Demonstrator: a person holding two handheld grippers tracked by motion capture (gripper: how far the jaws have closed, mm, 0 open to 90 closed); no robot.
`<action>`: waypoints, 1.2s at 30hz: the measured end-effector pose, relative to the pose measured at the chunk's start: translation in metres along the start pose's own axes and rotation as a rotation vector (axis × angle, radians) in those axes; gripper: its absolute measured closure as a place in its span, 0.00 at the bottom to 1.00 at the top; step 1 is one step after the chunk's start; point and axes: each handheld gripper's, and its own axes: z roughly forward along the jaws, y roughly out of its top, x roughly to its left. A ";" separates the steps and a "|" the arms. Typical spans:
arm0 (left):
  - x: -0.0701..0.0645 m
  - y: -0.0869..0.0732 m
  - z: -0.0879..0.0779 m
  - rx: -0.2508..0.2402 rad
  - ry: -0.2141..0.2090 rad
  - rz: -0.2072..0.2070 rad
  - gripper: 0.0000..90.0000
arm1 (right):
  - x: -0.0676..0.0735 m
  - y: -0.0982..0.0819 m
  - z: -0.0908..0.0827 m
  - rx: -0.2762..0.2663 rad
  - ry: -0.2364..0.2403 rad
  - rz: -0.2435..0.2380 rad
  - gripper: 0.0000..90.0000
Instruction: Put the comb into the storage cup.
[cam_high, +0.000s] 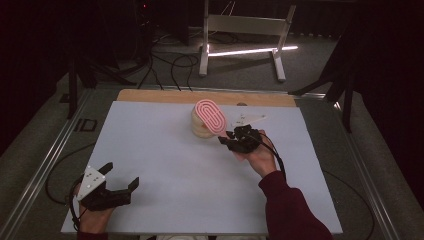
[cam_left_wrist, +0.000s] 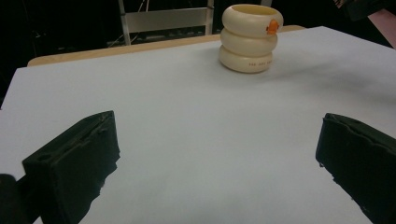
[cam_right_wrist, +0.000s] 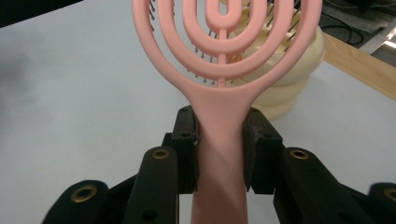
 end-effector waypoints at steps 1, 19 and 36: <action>0.000 0.000 0.000 0.005 0.000 0.001 0.00 | 0.001 0.000 0.001 -0.001 0.001 -0.006 0.77; -0.002 0.009 0.013 0.050 -0.009 -0.020 0.00 | 0.015 0.007 0.011 -0.030 0.033 -0.035 0.77; -0.008 0.032 0.038 0.075 -0.049 -0.016 0.00 | 0.024 0.010 0.017 -0.048 0.047 -0.048 0.77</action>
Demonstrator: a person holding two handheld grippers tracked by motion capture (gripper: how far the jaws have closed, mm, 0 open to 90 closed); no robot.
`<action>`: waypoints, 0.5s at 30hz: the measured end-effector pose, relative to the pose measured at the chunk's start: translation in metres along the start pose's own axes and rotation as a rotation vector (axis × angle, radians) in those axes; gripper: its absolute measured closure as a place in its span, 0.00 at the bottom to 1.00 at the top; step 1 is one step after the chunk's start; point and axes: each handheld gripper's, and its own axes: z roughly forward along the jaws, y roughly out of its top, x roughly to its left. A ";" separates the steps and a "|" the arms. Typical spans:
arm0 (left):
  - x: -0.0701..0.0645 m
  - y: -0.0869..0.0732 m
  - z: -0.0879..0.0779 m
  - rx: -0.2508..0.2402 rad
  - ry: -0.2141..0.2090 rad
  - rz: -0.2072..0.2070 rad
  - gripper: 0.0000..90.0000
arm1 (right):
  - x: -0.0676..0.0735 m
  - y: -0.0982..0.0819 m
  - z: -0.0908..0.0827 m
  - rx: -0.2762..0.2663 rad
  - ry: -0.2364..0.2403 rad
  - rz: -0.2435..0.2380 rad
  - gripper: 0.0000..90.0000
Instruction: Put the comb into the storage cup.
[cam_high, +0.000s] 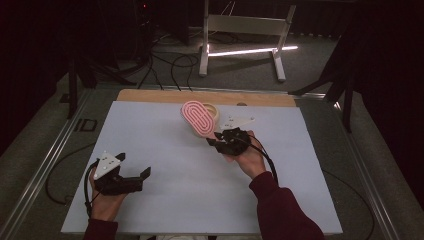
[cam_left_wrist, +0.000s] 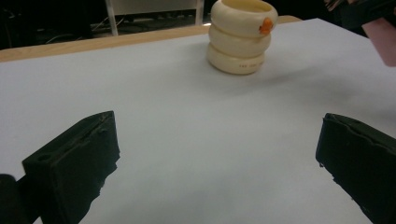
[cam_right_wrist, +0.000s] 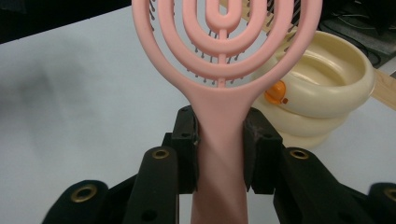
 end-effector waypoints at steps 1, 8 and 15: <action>-0.001 0.002 0.002 -0.001 -0.001 0.000 0.00 | 0.001 0.000 0.000 0.002 0.001 0.001 0.77; -0.003 0.018 0.014 -0.003 -0.007 0.000 0.00 | 0.005 0.001 0.003 -0.007 0.008 -0.008 0.77; -0.006 0.030 0.026 0.002 -0.026 -0.004 0.00 | 0.009 0.003 0.005 -0.017 0.011 -0.009 0.77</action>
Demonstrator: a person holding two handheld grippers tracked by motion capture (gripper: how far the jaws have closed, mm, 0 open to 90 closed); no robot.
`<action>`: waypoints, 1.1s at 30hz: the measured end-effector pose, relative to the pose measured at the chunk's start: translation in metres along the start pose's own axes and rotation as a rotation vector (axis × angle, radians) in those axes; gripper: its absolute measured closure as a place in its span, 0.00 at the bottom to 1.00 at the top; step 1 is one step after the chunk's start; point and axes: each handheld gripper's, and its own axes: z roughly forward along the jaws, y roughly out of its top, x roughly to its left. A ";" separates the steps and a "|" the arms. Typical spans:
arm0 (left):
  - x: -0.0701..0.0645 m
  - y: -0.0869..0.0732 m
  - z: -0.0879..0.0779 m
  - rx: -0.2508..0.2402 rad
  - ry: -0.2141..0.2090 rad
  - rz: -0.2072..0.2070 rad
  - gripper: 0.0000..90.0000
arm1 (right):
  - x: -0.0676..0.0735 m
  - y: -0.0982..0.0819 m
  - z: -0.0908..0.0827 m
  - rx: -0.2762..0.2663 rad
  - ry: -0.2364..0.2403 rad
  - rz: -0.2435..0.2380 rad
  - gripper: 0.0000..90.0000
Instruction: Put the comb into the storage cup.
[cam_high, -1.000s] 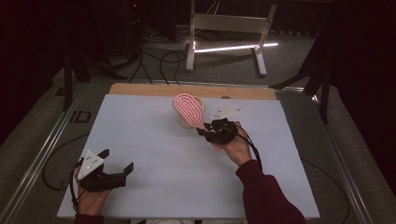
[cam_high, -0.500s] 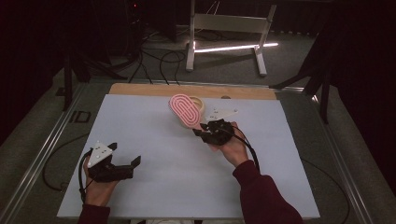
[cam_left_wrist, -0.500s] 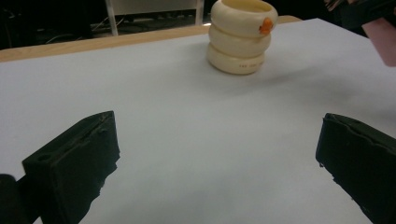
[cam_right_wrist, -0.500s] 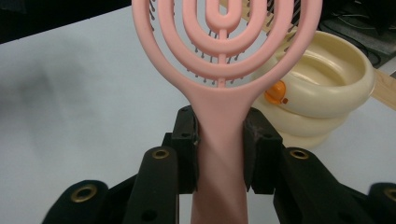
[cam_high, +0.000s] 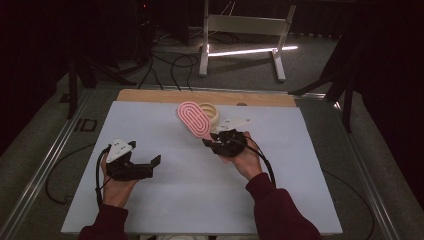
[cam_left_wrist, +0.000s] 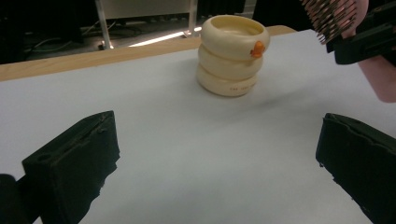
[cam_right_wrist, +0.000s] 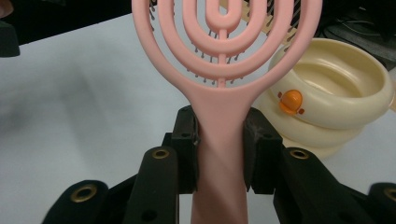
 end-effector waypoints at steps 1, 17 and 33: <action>0.000 0.001 0.001 0.000 -0.004 0.000 0.00 | 0.001 0.000 0.001 0.000 0.002 -0.002 0.77; -0.009 0.023 0.016 -0.001 -0.054 0.001 0.00 | 0.007 0.002 0.007 -0.015 0.004 -0.010 0.77; -0.022 0.039 0.030 0.009 -0.088 0.016 0.00 | 0.014 0.004 0.013 -0.023 0.010 -0.016 0.77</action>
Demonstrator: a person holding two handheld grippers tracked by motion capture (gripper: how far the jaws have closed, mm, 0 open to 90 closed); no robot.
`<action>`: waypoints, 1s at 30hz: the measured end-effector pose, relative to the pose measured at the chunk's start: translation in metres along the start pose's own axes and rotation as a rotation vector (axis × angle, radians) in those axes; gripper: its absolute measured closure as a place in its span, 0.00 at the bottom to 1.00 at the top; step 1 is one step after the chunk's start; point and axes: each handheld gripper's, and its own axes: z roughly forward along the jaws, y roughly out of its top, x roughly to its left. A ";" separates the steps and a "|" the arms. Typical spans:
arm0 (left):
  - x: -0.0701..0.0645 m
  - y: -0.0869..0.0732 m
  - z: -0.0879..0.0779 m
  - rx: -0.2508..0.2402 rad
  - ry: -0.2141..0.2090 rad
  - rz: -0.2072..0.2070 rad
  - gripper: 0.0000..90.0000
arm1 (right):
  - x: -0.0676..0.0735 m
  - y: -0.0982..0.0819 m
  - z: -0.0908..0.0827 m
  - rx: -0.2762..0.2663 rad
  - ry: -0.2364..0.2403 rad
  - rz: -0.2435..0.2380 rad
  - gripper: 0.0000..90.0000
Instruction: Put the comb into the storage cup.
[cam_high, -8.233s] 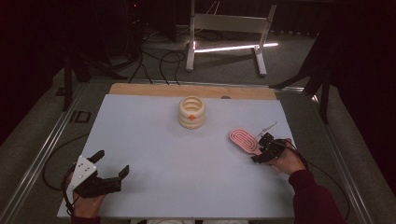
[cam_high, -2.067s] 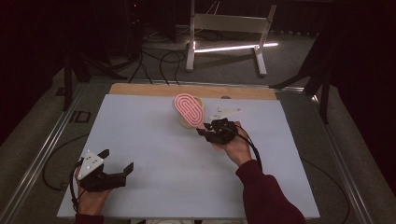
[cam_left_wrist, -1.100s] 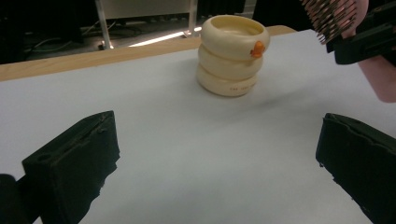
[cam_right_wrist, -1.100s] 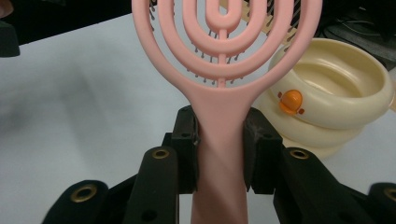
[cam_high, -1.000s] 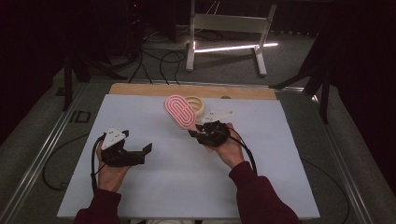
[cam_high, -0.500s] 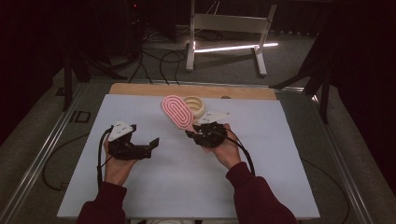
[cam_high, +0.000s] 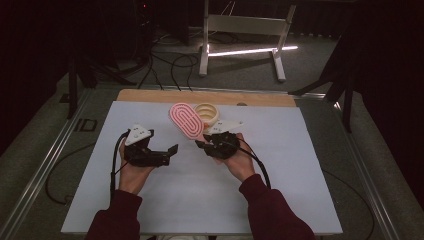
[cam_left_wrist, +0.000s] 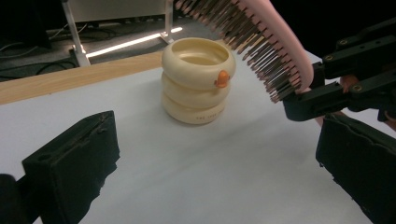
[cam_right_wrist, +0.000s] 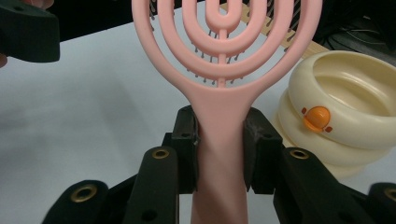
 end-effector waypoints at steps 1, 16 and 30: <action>0.000 0.000 0.000 0.000 0.000 0.000 0.00 | 0.000 0.000 0.000 0.000 -0.001 0.001 0.77; -0.006 0.011 0.012 0.009 -0.020 -0.009 0.00 | 0.005 0.002 0.006 0.002 0.006 -0.015 0.77; -0.008 0.017 0.024 0.014 -0.039 -0.048 0.00 | 0.010 0.004 0.008 -0.003 0.013 -0.021 0.77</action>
